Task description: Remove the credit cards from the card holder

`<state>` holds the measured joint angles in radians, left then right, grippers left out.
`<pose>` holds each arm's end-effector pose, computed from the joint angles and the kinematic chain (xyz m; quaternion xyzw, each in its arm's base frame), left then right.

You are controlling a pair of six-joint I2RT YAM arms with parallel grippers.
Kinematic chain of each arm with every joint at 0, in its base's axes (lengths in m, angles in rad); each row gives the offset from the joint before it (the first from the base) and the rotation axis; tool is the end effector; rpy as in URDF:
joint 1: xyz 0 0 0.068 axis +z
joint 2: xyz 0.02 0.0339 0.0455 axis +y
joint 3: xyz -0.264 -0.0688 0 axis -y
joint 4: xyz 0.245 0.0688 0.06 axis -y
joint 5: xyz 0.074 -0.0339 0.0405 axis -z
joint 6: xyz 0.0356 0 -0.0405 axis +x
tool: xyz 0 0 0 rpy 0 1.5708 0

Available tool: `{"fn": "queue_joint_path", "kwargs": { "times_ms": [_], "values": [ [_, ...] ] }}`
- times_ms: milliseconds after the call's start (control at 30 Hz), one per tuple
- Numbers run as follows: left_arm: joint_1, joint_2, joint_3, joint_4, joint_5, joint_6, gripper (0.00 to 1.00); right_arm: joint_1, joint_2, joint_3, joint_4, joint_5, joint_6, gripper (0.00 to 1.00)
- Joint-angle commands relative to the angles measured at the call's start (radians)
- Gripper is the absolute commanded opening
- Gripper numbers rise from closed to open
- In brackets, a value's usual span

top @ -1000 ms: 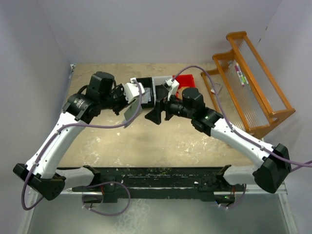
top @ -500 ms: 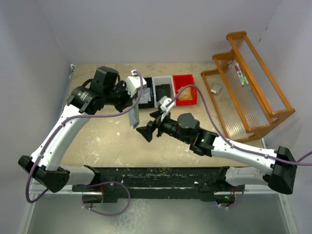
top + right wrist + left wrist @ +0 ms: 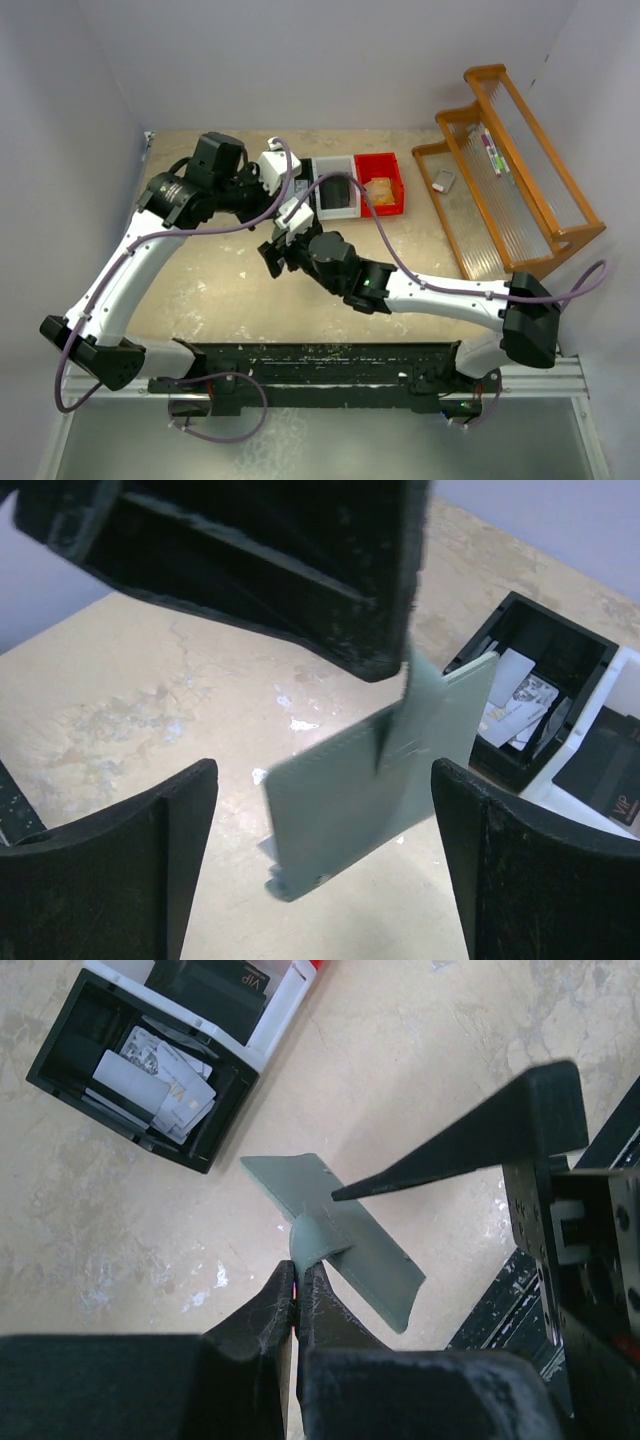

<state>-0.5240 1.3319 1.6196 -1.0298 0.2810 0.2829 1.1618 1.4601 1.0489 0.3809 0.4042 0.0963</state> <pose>0.2160 -0.1362 0.4239 0.4077 0.8115 -0.1752 0.3803 0.1505 0.3120 0.3297 -0.2367 0.6767 0.2849 0.6363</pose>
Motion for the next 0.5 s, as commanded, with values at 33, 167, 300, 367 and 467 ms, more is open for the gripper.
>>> {"fn": "queue_joint_path", "kwargs": {
  "times_ms": [33, 167, 300, 367, 467],
  "values": [
    [-0.001, -0.003, 0.064, 0.021, 0.024, -0.027, 0.00, 0.025, 0.034, 0.055, 0.061, 0.110, -0.044, 0.86],
    [-0.001, -0.002, 0.085, 0.009, 0.036, -0.032, 0.00, 0.025, 0.044, 0.043, 0.080, 0.165, -0.038, 0.62],
    [-0.001, -0.001, 0.106, -0.003, 0.063, -0.046, 0.00, 0.024, 0.020, 0.022, 0.100, 0.169, -0.008, 0.19],
    [-0.001, -0.001, 0.110, -0.009, 0.075, -0.051, 0.00, 0.025, -0.001, 0.018, 0.101, 0.169, 0.005, 0.01],
    [-0.001, -0.004, 0.110, -0.018, 0.080, -0.044, 0.11, 0.021, -0.062, 0.004, 0.078, 0.090, 0.032, 0.00]
  ]
}}
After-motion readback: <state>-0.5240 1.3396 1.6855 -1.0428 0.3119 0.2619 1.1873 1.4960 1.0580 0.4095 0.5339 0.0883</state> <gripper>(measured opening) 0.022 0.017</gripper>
